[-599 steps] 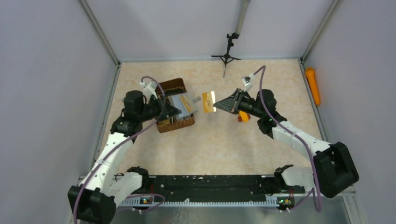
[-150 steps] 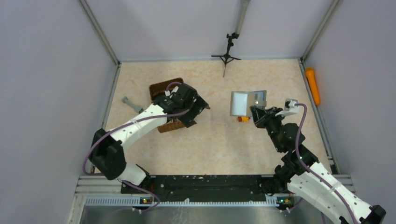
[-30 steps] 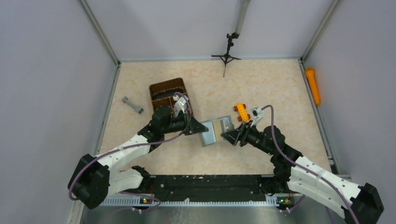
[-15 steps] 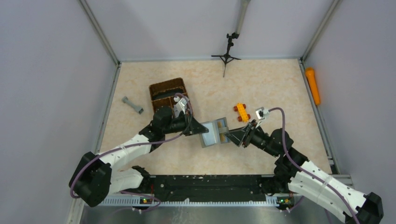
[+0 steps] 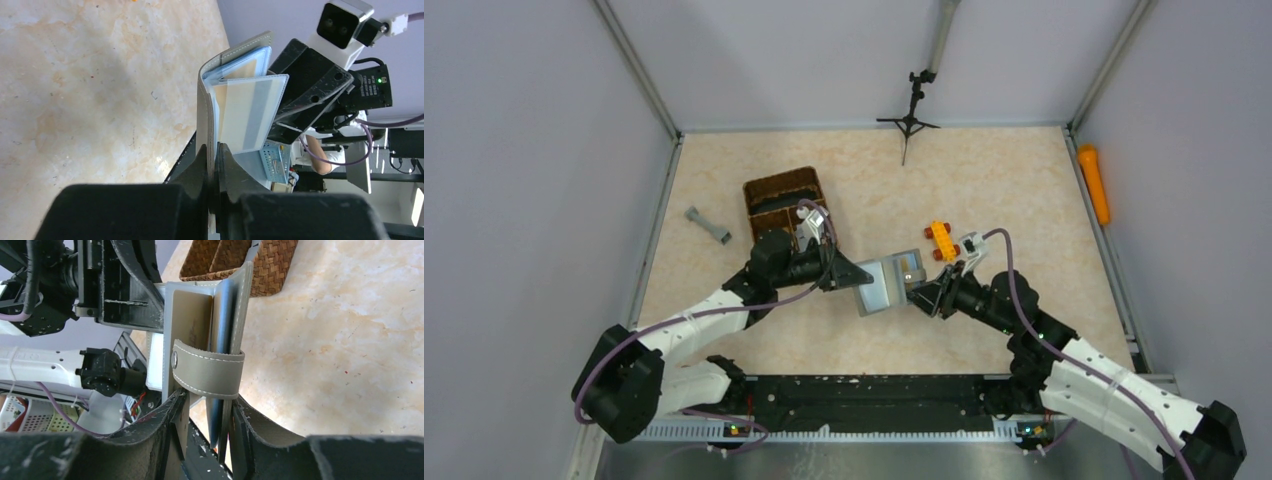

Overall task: Take the credit cards out of the card holder
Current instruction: Remove the credit card from the card holder.

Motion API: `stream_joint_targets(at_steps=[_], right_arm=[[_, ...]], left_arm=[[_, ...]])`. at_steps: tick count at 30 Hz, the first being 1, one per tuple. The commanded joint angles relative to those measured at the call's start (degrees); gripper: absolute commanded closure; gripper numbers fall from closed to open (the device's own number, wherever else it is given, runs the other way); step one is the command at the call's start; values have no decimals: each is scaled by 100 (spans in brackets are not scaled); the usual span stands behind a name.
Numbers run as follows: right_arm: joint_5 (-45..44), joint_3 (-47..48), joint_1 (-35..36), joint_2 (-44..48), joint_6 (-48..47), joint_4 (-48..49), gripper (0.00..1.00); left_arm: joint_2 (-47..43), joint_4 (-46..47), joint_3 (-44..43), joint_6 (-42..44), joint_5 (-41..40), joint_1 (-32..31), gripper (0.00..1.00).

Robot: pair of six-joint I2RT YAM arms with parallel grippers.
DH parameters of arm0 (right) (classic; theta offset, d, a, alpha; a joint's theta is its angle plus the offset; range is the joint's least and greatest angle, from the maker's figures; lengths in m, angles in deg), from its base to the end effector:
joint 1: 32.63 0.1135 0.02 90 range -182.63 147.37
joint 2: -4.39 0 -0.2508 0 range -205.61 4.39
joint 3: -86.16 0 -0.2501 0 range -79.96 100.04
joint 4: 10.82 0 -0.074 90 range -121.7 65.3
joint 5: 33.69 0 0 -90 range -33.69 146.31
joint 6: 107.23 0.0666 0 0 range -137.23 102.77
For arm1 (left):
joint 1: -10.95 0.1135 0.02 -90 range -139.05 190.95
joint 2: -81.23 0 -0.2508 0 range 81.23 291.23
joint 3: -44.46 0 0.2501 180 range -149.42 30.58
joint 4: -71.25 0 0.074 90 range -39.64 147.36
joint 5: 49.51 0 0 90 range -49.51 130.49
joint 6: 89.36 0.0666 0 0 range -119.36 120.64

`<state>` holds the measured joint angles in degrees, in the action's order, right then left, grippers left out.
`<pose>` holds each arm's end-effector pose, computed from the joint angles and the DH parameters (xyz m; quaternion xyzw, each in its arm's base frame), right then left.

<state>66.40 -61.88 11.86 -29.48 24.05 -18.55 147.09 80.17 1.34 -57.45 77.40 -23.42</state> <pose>0.1340 0.1480 0.2216 -0.0780 0.7592 0.4866 0.4252 0.2016 -0.1864 0.2153 0.0377 0.7708 -0.5949 0.2249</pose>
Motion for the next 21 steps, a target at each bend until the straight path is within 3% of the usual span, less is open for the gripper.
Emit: stream_joint_targets(at_steps=[1, 10, 21], right_arm=[[81, 309, 33, -45, -117, 170, 67], [393, 348, 41, -385, -104, 464, 59], [147, 449, 42, -424, -224, -10, 65]], left_arm=[[25, 654, -62, -130, 158, -153, 100], [593, 215, -524, 284, -153, -606, 100], [1019, 927, -605, 13, 157, -697, 100]])
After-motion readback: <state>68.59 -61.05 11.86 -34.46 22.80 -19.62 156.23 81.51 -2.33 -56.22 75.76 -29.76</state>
